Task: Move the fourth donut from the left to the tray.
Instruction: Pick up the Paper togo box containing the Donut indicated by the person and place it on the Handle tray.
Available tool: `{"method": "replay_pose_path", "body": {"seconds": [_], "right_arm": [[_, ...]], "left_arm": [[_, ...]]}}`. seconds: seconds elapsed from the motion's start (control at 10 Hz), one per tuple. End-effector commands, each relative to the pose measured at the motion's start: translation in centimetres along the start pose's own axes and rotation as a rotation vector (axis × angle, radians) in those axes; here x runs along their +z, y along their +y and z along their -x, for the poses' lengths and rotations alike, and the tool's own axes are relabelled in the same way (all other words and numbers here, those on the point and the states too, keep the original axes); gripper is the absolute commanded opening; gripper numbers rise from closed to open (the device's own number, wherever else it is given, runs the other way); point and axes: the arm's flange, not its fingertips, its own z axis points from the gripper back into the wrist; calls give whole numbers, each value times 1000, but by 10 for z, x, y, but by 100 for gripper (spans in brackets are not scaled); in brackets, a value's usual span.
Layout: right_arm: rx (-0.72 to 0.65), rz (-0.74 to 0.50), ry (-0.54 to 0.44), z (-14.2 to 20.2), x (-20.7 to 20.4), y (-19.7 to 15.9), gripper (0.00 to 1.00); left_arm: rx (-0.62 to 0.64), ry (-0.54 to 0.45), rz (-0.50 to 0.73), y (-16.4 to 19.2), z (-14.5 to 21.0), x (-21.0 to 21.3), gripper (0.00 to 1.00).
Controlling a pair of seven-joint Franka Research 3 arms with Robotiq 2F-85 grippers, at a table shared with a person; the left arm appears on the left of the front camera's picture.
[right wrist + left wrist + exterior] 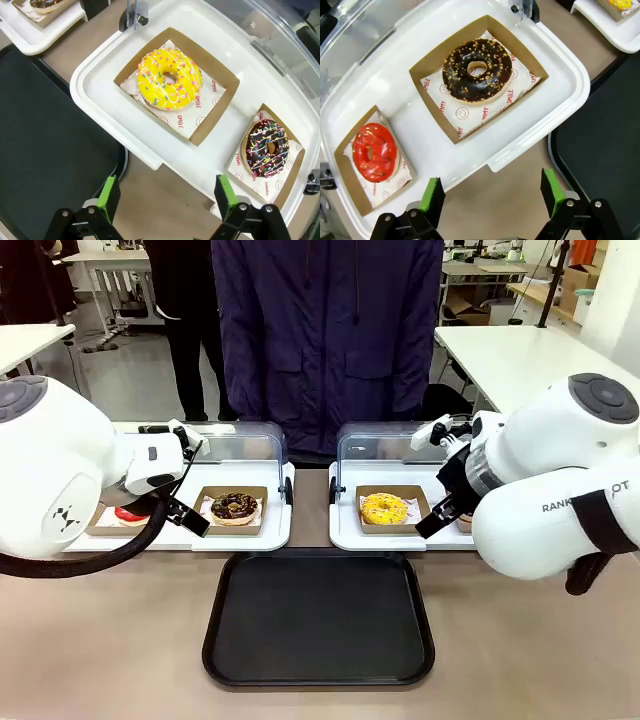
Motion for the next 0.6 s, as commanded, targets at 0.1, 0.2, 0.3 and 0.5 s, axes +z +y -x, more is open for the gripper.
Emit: {"method": "replay_pose_path", "body": {"seconds": [0.1, 0.2, 0.3, 0.5], "right_arm": [[0, 0, 0, 0, 0, 0, 100], [0, 0, 0, 0, 0, 0, 100], [0, 0, 0, 0, 0, 0, 100], [0, 0, 0, 0, 0, 0, 100]], "left_arm": [[0, -1, 0, 0, 0, 0, 100], [0, -1, 0, 0, 0, 0, 100], [0, -1, 0, 0, 0, 0, 100], [0, -1, 0, 0, 0, 0, 100]]}}
